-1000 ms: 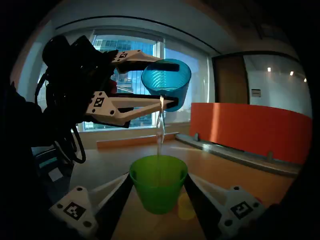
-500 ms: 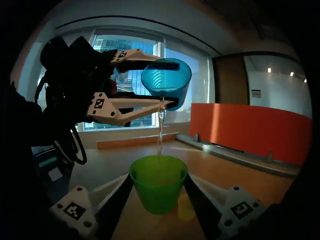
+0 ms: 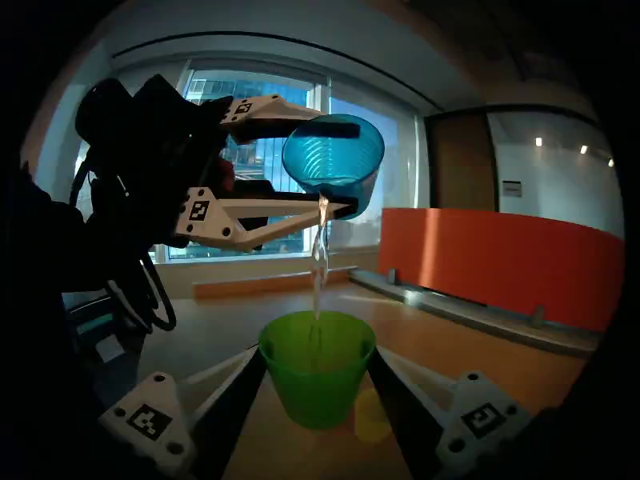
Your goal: Pour water
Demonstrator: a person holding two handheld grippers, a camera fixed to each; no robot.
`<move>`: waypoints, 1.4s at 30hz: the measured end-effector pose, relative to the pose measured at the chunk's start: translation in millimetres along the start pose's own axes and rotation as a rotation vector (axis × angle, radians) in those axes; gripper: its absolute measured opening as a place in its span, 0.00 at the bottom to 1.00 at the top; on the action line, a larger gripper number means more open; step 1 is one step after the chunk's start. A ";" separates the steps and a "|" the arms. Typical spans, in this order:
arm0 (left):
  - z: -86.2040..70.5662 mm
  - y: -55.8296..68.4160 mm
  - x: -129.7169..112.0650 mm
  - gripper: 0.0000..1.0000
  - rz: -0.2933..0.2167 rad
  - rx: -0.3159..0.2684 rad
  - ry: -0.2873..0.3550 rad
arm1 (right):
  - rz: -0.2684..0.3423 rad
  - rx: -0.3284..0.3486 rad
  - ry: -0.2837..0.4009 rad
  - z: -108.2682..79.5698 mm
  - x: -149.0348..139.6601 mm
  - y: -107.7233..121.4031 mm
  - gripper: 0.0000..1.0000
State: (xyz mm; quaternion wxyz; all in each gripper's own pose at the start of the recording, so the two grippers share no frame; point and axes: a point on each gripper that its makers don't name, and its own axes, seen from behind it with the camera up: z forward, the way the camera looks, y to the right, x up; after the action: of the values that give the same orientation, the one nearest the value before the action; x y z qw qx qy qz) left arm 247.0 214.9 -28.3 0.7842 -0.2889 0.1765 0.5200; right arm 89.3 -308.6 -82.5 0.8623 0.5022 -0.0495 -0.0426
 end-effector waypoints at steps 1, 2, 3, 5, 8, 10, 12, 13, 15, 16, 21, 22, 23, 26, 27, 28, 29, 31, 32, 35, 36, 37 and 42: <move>-0.3 -0.6 0.4 0.86 0.007 0.001 0.000 | -0.001 0.000 0.000 -0.3 -0.2 0.0 0.89; -0.6 -1.1 0.8 0.86 0.012 0.002 0.000 | -0.002 0.000 -0.001 -0.6 -0.4 0.0 0.89; -0.8 -1.6 1.1 0.86 0.018 0.003 0.000 | -0.002 0.000 -0.001 -0.8 -0.5 0.0 0.89; -1.0 -2.6 1.7 0.86 0.029 0.005 0.001 | -0.003 -0.002 -0.001 -0.9 -0.7 0.4 0.89; -1.5 -2.2 3.4 0.86 0.038 0.004 0.003 | -0.001 -0.002 0.000 -1.3 -0.6 0.9 0.89; -1.8 -2.2 4.7 0.86 0.044 0.003 0.005 | -0.001 -0.003 0.000 -1.6 -0.4 1.1 0.89; -2.1 -2.5 5.9 0.86 0.051 0.003 0.006 | -0.002 -0.003 0.001 -1.9 -0.3 1.2 0.89; -2.3 -2.7 6.5 0.86 0.056 0.004 0.006 | -0.002 -0.003 0.001 -2.1 0.0 1.2 0.89; -2.5 -3.2 7.3 0.86 0.065 0.006 0.005 | -0.003 -0.004 0.002 -2.3 0.5 1.2 0.89; -2.6 -3.3 7.5 0.86 0.069 0.007 0.004 | -0.003 -0.004 0.003 -2.4 0.7 1.3 0.89; -3.0 -3.8 7.9 0.86 0.086 0.010 -0.001 | -0.003 -0.004 0.005 -2.9 1.1 0.7 0.89; -3.0 -4.0 7.9 0.86 0.089 0.011 -0.002 | -0.003 -0.004 0.006 -2.9 1.1 0.5 0.89; -3.0 -4.1 8.0 0.86 0.091 0.012 -0.003 | -0.003 -0.005 0.006 -2.9 1.1 0.4 0.89; -3.3 -4.4 8.5 0.86 0.102 0.014 -0.004 | -0.005 -0.005 0.006 -3.3 1.1 0.0 0.89; -3.3 -4.5 8.7 0.86 0.105 0.015 -0.004 | -0.006 -0.005 0.006 -3.5 1.0 -0.1 0.89; -3.2 -4.7 9.2 0.86 0.109 0.016 -0.003 | -0.006 -0.006 0.006 -3.6 0.9 -0.1 0.89; -3.1 -4.9 9.7 0.86 0.113 0.018 -0.003 | -0.007 -0.007 0.007 -3.7 0.9 0.0 0.89; -3.2 -5.6 10.5 0.86 0.121 0.020 -0.002 | -0.007 -0.008 0.007 -4.0 0.8 0.1 0.89; -3.3 -5.9 10.9 0.86 0.125 0.022 -0.002 | -0.007 -0.008 0.007 -4.1 0.8 0.2 0.89; -3.5 -6.5 11.7 0.86 0.135 0.023 -0.003 | -0.008 -0.009 0.008 -4.5 0.7 0.1 0.89; -3.6 -6.6 12.1 0.86 0.139 0.024 -0.003 | -0.008 -0.009 0.008 -4.6 0.7 0.0 0.89; -3.8 -7.0 12.7 0.86 0.142 0.024 -0.002 | -0.008 -0.010 0.008 -4.9 0.7 0.1 0.89; -4.6 -8.2 15.5 0.86 0.161 0.029 0.001 | -0.010 -0.011 0.008 -5.9 1.5 0.4 0.89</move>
State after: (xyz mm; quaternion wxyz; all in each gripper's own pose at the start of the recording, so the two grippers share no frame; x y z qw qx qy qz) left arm 260.7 220.6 -38.7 0.7440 -0.2625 0.2071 0.5785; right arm 91.6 -303.4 -85.0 0.8651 0.4977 -0.0435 -0.0452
